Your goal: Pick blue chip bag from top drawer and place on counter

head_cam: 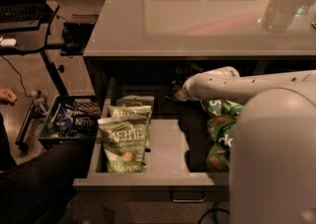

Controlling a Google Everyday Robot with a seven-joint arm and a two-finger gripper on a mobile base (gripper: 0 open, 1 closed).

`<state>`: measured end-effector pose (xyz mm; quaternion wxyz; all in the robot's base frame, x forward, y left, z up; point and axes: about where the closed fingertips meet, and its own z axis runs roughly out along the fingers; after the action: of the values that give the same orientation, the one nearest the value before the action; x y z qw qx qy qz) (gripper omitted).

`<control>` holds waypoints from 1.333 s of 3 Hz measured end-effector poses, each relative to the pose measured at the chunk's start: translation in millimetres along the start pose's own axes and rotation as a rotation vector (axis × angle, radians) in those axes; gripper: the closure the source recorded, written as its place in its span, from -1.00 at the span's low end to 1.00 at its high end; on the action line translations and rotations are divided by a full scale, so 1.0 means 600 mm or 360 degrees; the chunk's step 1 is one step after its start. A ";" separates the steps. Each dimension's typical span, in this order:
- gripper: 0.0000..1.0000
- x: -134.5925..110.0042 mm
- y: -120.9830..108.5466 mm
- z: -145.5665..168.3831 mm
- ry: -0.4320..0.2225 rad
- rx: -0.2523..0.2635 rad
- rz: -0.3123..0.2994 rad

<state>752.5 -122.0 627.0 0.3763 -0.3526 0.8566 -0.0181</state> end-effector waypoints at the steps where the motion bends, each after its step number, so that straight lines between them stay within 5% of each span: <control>1: 1.00 -0.012 0.017 -0.061 -0.0070 -0.0026 -0.0033; 4: 1.00 -0.020 0.048 -0.184 -0.0181 -0.0083 -0.0073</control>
Offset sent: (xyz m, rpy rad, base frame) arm -0.0870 -0.0090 0.0903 0.0501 -0.1185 0.0653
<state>668.8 -118.7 705.3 0.4144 -0.3823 0.8258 0.0157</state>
